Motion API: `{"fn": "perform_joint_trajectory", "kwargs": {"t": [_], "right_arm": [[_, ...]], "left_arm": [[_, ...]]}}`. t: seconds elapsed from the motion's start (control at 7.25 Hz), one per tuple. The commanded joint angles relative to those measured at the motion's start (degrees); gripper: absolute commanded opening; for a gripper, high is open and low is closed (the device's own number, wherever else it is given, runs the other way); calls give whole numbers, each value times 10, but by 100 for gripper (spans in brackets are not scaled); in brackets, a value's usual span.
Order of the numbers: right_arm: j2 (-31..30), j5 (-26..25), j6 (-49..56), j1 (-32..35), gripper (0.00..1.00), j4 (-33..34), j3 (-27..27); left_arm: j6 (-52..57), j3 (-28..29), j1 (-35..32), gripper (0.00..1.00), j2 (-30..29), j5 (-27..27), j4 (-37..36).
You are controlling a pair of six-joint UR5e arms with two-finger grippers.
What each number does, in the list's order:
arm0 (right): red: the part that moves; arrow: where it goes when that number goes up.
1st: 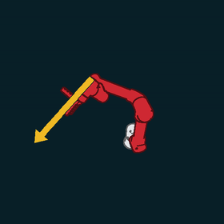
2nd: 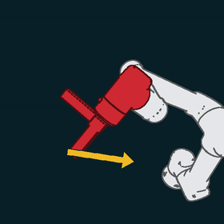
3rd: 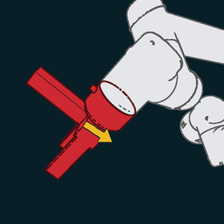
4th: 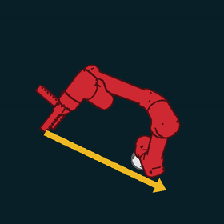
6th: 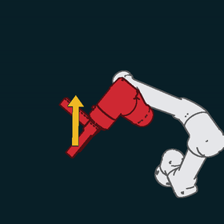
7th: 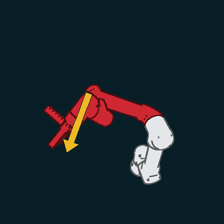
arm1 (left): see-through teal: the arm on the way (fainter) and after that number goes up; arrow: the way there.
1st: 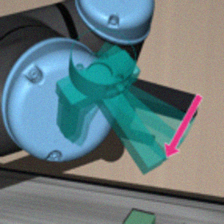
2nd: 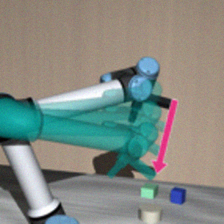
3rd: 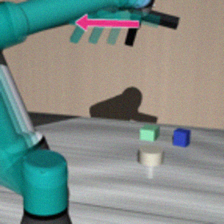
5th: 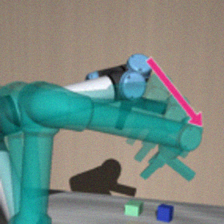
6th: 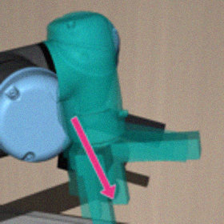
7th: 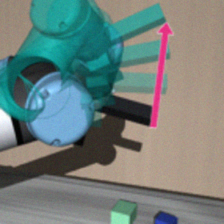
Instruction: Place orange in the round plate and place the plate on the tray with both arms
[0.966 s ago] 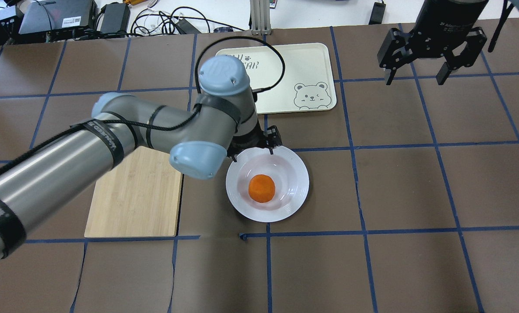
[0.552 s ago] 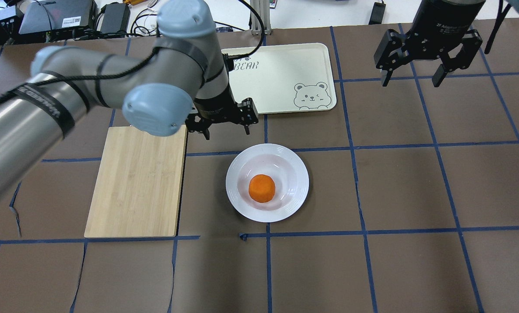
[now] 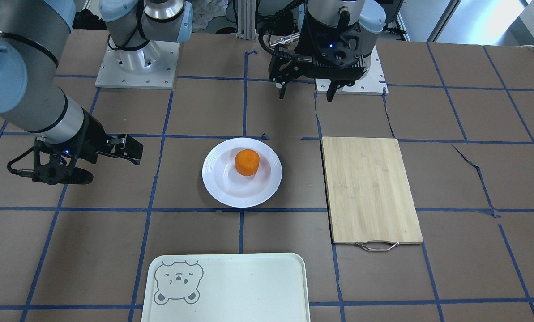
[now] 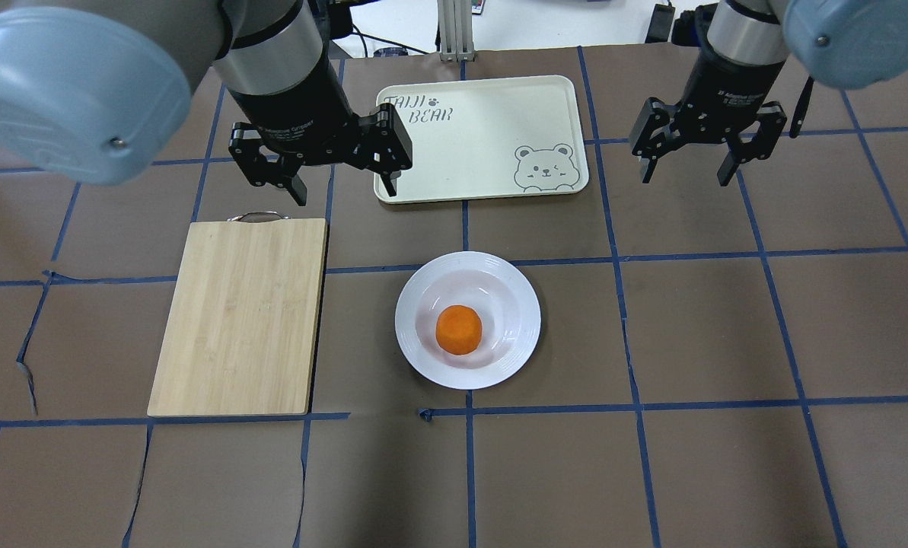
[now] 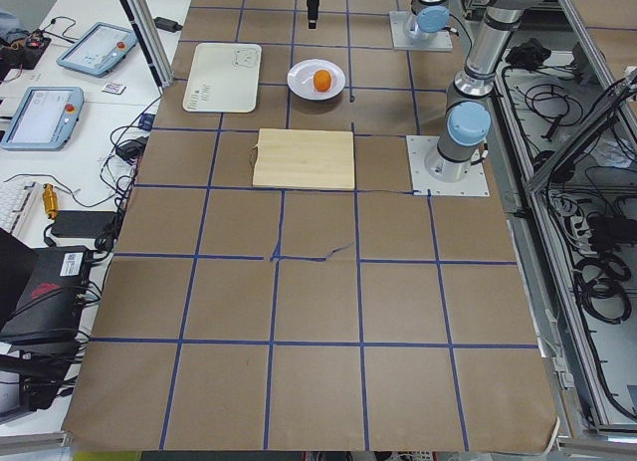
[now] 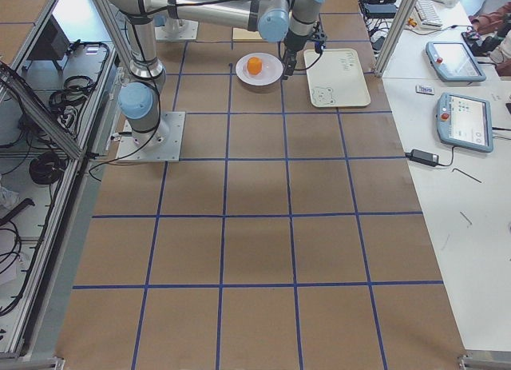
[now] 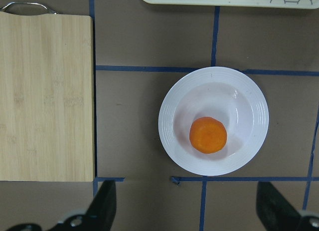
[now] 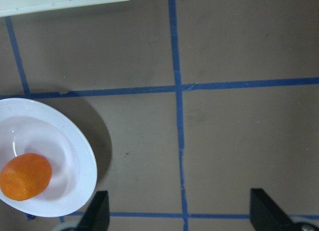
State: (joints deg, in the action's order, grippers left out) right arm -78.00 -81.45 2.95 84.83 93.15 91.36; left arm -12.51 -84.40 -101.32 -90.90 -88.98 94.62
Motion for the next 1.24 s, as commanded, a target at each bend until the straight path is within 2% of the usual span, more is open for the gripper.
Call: {"fn": "perform_joint_trajectory", "kwargs": {"t": [0.0, 0.28, 0.41, 0.55, 0.83, 1.1], "right_arm": [[2, 115, 69, -28, 100, 108, 105], [2, 208, 99, -31, 100, 247, 215], [3, 245, 99, -31, 100, 280, 245], [16, 269, 101, -31, 100, 294, 260], [83, 315, 101, -30, 100, 379, 267], [104, 334, 100, -11, 100, 434, 282]], "left_arm": [[76, -8, 67, 100, 19, -32, -2], [135, -7, 129, 100, 20, -22, -9], [137, -7, 129, 100, 20, -16, -8], [137, -8, 127, 100, 20, -16, -8], [136, -7, 126, 100, 18, -4, -4], [136, -2, 106, 100, 12, -4, -3]]}}
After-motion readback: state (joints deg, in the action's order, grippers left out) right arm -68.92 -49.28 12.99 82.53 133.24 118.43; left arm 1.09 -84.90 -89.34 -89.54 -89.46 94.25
